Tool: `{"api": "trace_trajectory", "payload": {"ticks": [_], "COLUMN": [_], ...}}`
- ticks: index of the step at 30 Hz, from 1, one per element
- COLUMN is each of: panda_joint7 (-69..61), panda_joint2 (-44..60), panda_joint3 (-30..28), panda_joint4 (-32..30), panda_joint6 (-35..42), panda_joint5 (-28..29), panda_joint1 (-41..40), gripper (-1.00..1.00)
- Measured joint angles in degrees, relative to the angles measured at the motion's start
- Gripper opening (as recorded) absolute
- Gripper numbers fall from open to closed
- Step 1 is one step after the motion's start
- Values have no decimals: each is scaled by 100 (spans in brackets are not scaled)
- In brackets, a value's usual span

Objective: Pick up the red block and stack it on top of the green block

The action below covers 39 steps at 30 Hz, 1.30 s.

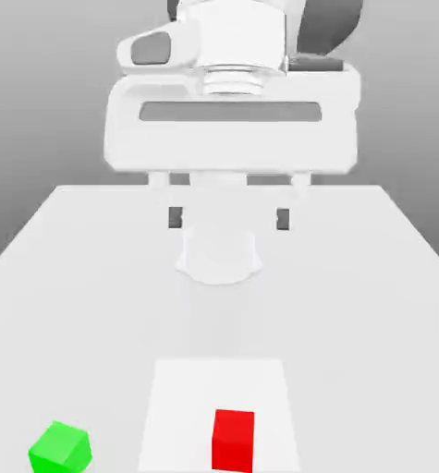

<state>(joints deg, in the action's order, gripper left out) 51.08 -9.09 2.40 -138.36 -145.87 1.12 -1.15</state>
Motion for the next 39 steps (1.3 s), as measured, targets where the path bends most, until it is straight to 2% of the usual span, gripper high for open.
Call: {"api": "trace_trajectory", "payload": {"ticks": [9, 14, 15, 22, 27, 34, 37, 38, 39], "panda_joint7": [239, 326, 338, 347, 269, 198, 98, 75, 75], "panda_joint2": [1868, 2906, 3061, 3073, 2210, 2211, 2746, 2942, 2942], "panda_joint3": [25, -34, -48, -44, -5, -872, -959, -917, -917], "panda_joint4": [-335, -244, -221, -220, -334, 376, 574, 597, 597], "panda_joint6": [-716, -1495, -1623, -1635, -884, -162, -493, -664, -664], "panda_joint5": [19, 100, 116, 126, 13, -383, -594, -629, -629], "panda_joint1": [44, 93, 104, 99, 25, -992, -1259, -1321, -1321], "gripper": [0, 0, -100, -100, -100, -100, -100, 100, 100]}}
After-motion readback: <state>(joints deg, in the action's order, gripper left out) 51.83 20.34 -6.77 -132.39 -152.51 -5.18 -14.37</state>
